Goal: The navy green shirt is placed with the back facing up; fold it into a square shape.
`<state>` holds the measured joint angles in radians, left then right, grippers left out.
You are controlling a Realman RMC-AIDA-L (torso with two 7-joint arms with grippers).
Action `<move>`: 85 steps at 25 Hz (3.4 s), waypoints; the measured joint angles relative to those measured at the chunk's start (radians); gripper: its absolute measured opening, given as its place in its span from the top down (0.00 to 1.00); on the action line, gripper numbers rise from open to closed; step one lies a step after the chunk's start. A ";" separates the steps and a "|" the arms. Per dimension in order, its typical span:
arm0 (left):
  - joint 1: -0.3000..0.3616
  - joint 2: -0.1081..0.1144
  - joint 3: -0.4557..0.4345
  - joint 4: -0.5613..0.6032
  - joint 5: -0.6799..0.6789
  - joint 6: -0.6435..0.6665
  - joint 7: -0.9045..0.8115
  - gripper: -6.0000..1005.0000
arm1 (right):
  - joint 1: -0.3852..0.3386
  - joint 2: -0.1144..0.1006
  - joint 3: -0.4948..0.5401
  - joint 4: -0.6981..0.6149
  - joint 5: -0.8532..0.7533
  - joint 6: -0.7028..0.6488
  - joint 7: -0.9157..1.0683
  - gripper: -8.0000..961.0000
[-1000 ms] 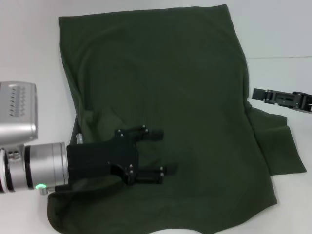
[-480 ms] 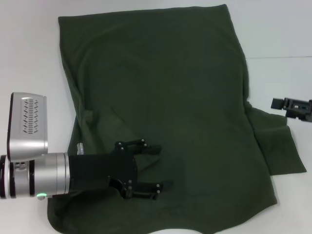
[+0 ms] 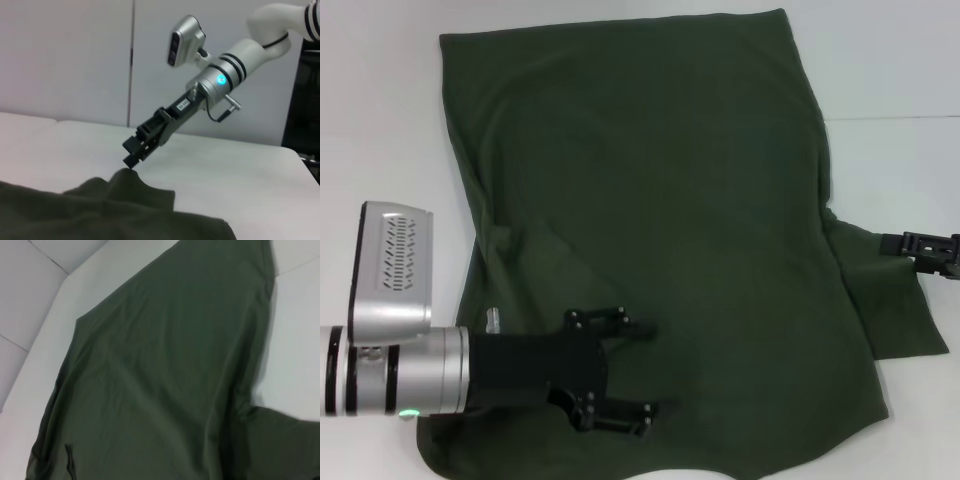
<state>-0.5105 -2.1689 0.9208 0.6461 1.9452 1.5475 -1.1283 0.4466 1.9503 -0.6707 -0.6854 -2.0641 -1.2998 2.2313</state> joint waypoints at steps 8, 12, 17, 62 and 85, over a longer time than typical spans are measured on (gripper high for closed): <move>-0.001 -0.001 0.016 0.000 0.012 -0.003 -0.004 0.13 | -0.012 -0.002 0.010 0.000 -0.001 0.017 0.000 0.05; -0.002 -0.002 0.016 -0.001 0.009 -0.004 -0.004 0.13 | -0.020 -0.003 0.013 0.007 -0.001 0.023 -0.005 0.06; -0.002 -0.002 0.014 -0.002 0.005 -0.005 -0.005 0.13 | -0.014 0.003 0.013 0.058 0.000 0.048 -0.033 0.06; 0.002 -0.002 0.009 -0.005 0.002 -0.009 -0.021 0.13 | -0.022 0.053 0.308 0.141 0.010 0.136 -0.211 0.98; -0.005 -0.002 0.009 -0.005 0.001 -0.007 -0.033 0.13 | 0.032 0.040 0.310 0.129 0.036 0.246 -0.292 0.95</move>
<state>-0.5154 -2.1706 0.9296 0.6412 1.9465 1.5404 -1.1612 0.4783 1.9904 -0.3604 -0.5568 -2.0279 -1.0543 1.9391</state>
